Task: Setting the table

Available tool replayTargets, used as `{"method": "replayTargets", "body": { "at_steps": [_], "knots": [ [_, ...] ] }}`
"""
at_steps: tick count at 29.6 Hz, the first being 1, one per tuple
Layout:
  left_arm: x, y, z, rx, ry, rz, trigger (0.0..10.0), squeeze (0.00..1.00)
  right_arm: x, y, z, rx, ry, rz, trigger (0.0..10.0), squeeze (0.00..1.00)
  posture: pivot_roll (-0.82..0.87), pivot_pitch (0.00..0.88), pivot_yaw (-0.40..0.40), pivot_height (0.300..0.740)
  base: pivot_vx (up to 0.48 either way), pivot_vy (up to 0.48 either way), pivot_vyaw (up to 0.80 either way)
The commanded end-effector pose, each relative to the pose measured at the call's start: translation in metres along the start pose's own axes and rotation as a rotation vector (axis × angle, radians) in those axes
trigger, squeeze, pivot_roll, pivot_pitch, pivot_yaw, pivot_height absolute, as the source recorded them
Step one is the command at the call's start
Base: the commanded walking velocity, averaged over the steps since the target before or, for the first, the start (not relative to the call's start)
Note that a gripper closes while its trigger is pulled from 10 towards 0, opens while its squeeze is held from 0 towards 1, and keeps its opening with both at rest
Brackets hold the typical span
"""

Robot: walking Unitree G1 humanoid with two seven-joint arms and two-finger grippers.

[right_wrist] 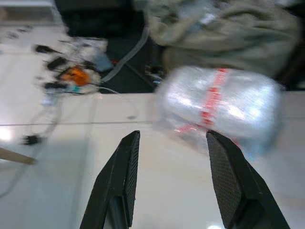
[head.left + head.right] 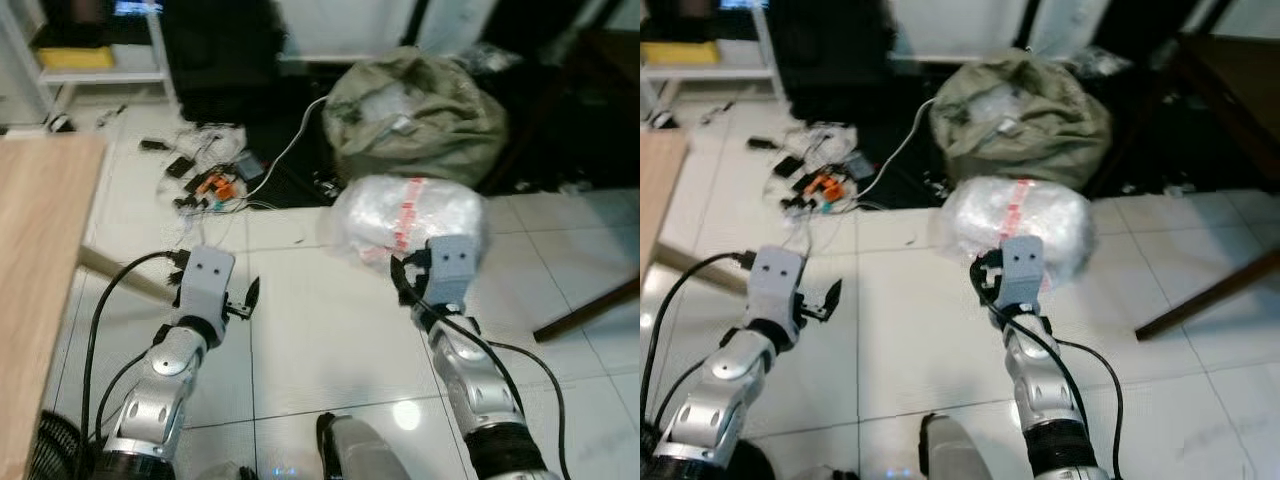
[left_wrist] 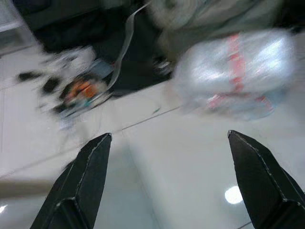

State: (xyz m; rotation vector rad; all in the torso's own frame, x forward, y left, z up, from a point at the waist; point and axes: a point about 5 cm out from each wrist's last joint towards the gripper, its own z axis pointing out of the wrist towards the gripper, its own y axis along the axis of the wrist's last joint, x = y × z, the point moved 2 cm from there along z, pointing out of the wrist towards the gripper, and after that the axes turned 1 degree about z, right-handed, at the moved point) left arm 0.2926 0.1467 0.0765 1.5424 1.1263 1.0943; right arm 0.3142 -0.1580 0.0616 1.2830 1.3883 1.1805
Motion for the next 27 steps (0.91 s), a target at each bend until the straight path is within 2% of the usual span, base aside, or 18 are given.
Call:
{"method": "replayTargets", "body": {
  "at_steps": [1,7,12,27],
  "knots": [
    [0.002,-0.012,-0.002,0.033,0.007,0.008,10.0,0.00,0.002,-0.004,-0.001,-0.003,0.008,0.001,10.0,0.00,-0.06,0.063,0.017,0.740,0.000,0.000,-0.80],
    [-0.002,-0.011,-0.001,0.016,-0.004,-0.003,10.0,0.00,0.003,-0.002,0.000,-0.013,0.010,0.004,10.0,0.00,-0.06,0.062,0.017,0.740,0.000,0.000,-0.80],
    [-0.005,-0.006,0.000,-0.004,-0.024,-0.048,10.0,0.00,0.005,0.000,0.001,-0.025,0.014,0.011,10.0,0.00,-0.06,0.064,0.016,0.740,0.000,0.000,-0.80],
    [-0.013,0.001,0.000,-0.039,-0.070,-0.076,10.0,0.00,0.013,0.003,0.001,-0.048,0.037,0.025,10.0,0.00,-0.06,0.071,0.015,0.740,0.000,0.000,-0.80]
  ]
}}
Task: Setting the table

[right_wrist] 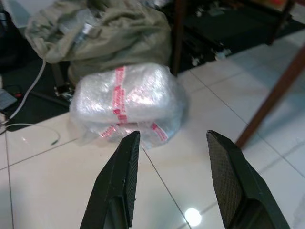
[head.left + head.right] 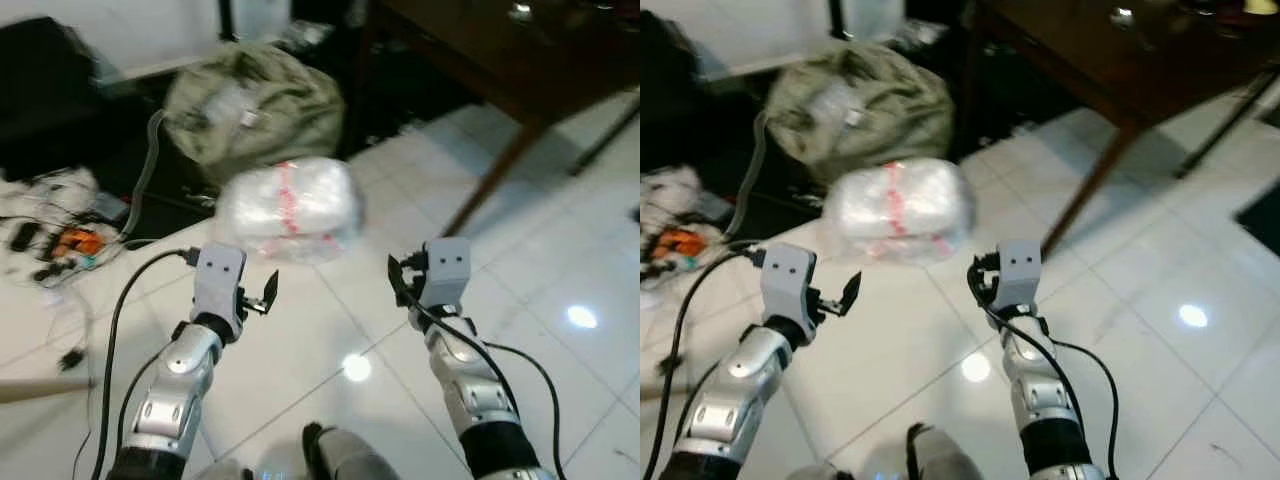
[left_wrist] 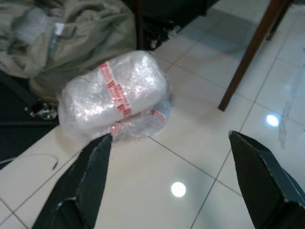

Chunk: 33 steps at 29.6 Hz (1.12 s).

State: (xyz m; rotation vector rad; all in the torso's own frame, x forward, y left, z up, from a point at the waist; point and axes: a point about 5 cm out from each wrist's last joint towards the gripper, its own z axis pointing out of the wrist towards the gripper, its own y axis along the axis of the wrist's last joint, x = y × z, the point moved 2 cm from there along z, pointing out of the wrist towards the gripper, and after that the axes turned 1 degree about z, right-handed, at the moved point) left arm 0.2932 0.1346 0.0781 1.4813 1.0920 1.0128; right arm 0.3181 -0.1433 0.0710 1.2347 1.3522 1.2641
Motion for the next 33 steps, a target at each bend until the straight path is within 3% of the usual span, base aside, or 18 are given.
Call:
{"method": "replayTargets", "body": {
  "at_steps": [1,11,33],
  "knots": [
    [-0.002,-0.003,-0.002,0.011,-0.010,-0.019,10.0,0.00,-0.001,-0.006,-0.003,0.020,-0.002,0.005,10.0,0.00,-0.06,0.072,0.015,0.740,0.000,0.000,-0.80],
    [-0.006,0.002,-0.002,0.001,-0.045,-0.027,10.0,0.00,-0.001,-0.004,-0.002,0.011,-0.001,0.012,10.0,0.00,-0.06,0.074,0.013,0.740,0.000,0.000,-0.80],
    [0.012,0.018,0.004,-0.048,0.019,-0.029,10.0,0.00,0.004,0.003,-0.003,-0.013,0.013,0.023,10.0,0.00,-0.07,0.076,0.014,0.740,0.000,0.000,-0.80]
  ]
}}
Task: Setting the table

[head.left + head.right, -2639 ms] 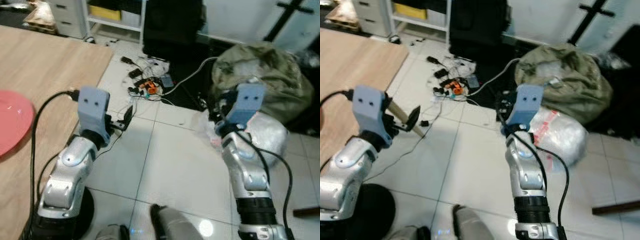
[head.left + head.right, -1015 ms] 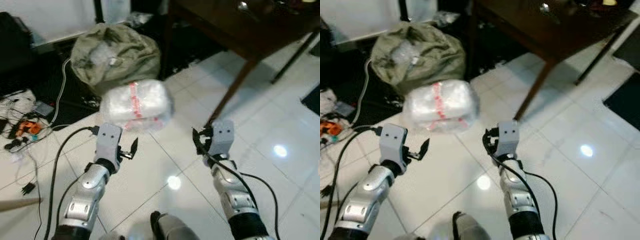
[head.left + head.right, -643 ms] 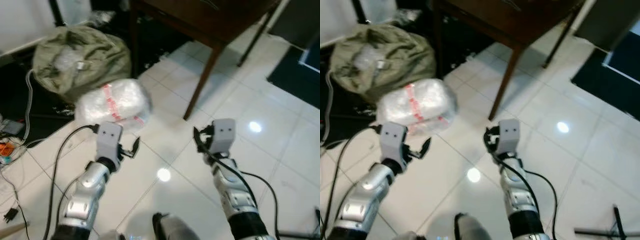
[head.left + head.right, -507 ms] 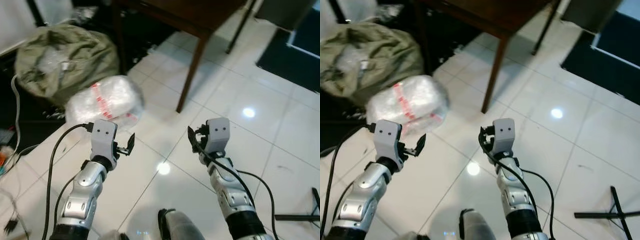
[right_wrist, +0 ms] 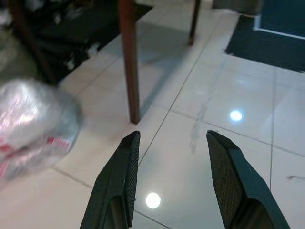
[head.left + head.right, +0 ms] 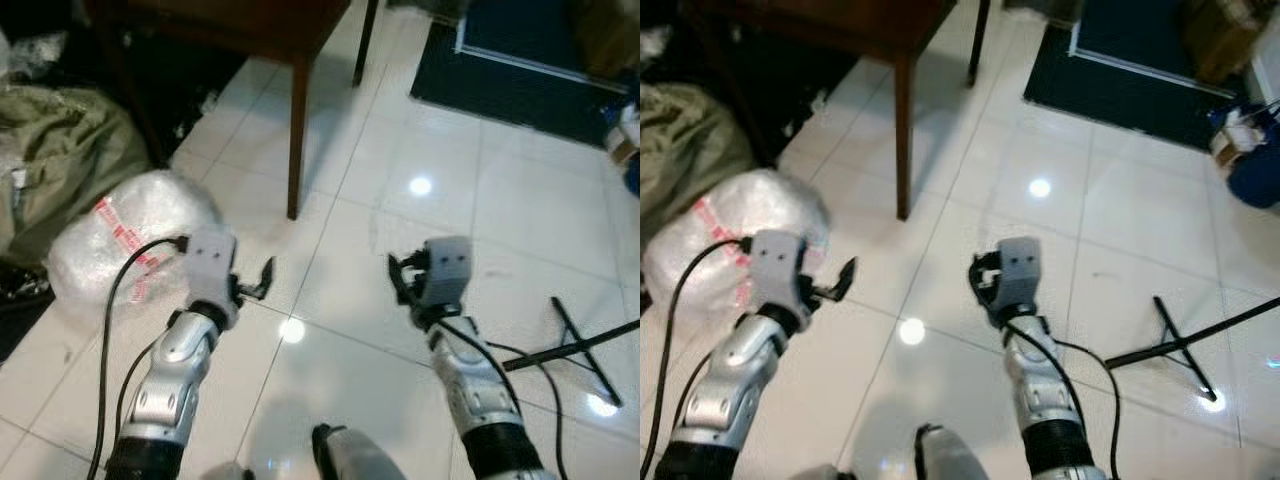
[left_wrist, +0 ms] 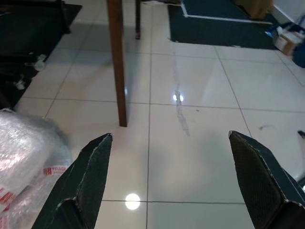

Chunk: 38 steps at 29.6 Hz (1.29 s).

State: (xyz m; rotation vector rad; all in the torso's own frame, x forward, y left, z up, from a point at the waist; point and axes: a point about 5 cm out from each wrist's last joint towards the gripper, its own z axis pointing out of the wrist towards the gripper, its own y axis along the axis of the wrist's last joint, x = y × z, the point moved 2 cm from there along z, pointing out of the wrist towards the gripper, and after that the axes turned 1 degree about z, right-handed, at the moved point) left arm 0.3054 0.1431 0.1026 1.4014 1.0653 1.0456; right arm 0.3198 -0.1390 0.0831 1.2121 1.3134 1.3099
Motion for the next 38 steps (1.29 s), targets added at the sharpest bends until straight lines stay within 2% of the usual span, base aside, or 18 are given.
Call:
{"method": "replayTargets", "body": {
  "at_steps": [1,12,16,23,24,27,30,31,34,38],
  "knots": [
    [0.000,-0.006,-0.002,0.027,0.004,-0.012,10.0,0.00,0.000,-0.009,-0.004,0.033,0.003,0.005,10.0,0.00,-0.07,0.076,0.013,0.740,0.000,0.000,-0.80],
    [0.007,0.000,0.002,0.040,-0.006,0.002,10.0,0.00,-0.003,-0.002,-0.003,0.011,-0.007,0.011,10.0,0.00,-0.08,0.072,0.013,0.740,0.000,0.000,-0.80],
    [0.012,0.006,0.005,0.000,0.003,0.051,10.0,0.00,-0.005,0.003,-0.002,-0.008,-0.014,0.005,10.0,0.00,-0.08,0.067,0.012,0.740,0.000,0.000,-0.80],
    [0.008,0.001,0.003,0.010,-0.006,0.039,10.0,0.00,-0.004,0.002,-0.002,-0.011,-0.010,-0.014,10.0,0.00,-0.08,0.062,0.010,0.740,0.000,0.000,-0.75],
    [0.011,-0.008,0.001,0.047,0.021,0.066,10.0,0.00,-0.002,0.001,-0.003,-0.009,0.004,-0.022,10.0,0.00,-0.08,0.059,-0.003,0.740,0.000,0.000,0.00],
    [0.015,-0.014,-0.001,0.066,0.045,0.082,10.0,0.00,0.001,-0.001,-0.003,-0.007,0.017,-0.028,10.0,0.00,-0.08,0.058,-0.005,0.740,0.000,0.000,0.00],
    [0.026,-0.030,-0.013,0.115,0.125,0.128,10.0,0.00,0.006,-0.005,-0.002,0.005,0.051,-0.034,10.0,0.00,-0.06,0.055,-0.031,0.740,0.000,0.000,0.00],
    [0.026,-0.030,-0.013,0.115,0.125,0.128,10.0,0.00,0.006,-0.005,-0.002,0.005,0.051,-0.034,10.0,0.00,-0.06,0.055,-0.031,0.740,0.000,0.000,0.00],
    [0.031,-0.036,-0.027,0.128,0.169,0.138,10.0,0.00,0.012,-0.004,0.004,0.009,0.091,-0.041,10.0,0.00,-0.03,0.061,-0.056,0.740,0.000,0.000,0.00],
    [0.026,-0.035,-0.035,0.106,0.151,0.086,10.0,0.00,0.017,-0.002,0.008,0.005,0.115,-0.040,10.0,0.00,-0.01,0.070,-0.077,0.740,0.000,0.000,0.00]
  ]
}}
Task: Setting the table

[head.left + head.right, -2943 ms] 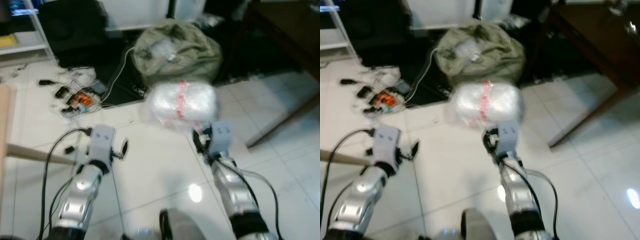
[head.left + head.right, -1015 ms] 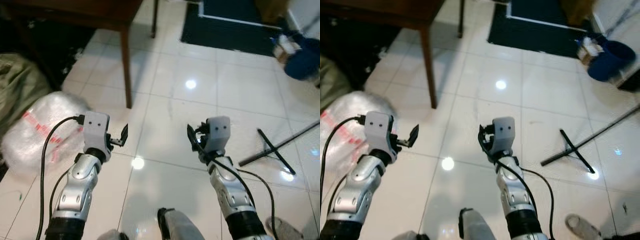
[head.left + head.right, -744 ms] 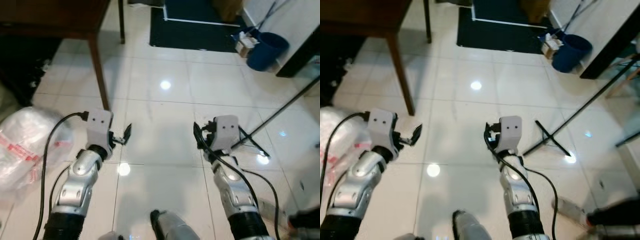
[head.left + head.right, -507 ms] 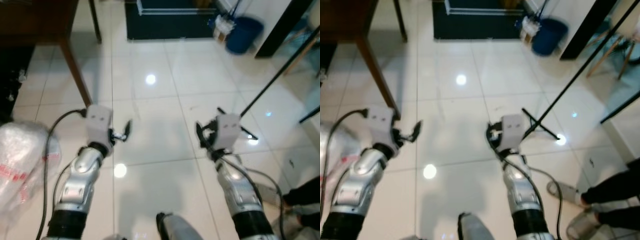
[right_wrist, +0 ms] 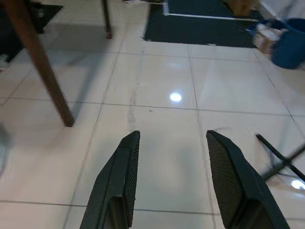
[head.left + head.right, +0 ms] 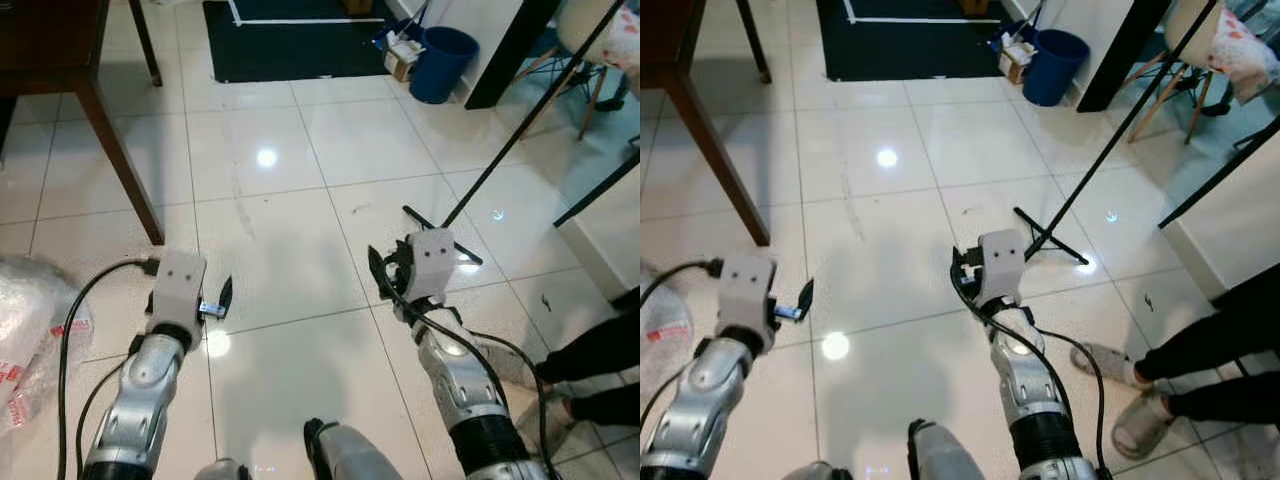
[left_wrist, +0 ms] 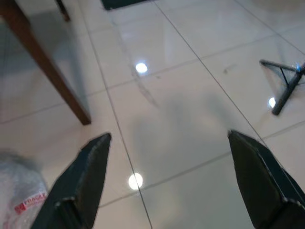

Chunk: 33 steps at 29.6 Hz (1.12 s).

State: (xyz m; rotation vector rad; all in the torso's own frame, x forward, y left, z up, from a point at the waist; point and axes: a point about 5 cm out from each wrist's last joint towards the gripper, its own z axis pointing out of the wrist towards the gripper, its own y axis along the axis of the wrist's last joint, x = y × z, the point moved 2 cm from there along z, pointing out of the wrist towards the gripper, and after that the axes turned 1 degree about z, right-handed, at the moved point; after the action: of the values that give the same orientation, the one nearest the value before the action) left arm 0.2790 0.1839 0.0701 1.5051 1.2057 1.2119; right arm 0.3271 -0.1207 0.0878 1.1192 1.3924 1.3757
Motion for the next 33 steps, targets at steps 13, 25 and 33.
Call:
{"method": "replayTargets", "body": {
  "at_steps": [13,25,33],
  "knots": [
    [-0.014,0.011,0.000,-0.073,-0.004,-0.006,10.0,0.00,0.001,-0.005,-0.001,0.006,-0.001,0.003,10.0,0.00,-0.02,0.078,-0.061,0.740,0.000,0.000,0.00],
    [-0.019,0.021,0.002,-0.122,-0.027,0.029,10.0,0.00,-0.008,-0.004,0.000,0.002,-0.039,0.002,10.0,0.00,-0.02,0.073,-0.044,0.740,0.448,0.000,0.00],
    [-0.021,0.023,0.006,-0.133,-0.035,0.030,10.0,0.00,-0.011,-0.006,0.000,0.004,-0.049,-0.002,10.0,0.00,-0.02,0.066,-0.042,0.740,0.480,0.000,0.00]
  ]
}}
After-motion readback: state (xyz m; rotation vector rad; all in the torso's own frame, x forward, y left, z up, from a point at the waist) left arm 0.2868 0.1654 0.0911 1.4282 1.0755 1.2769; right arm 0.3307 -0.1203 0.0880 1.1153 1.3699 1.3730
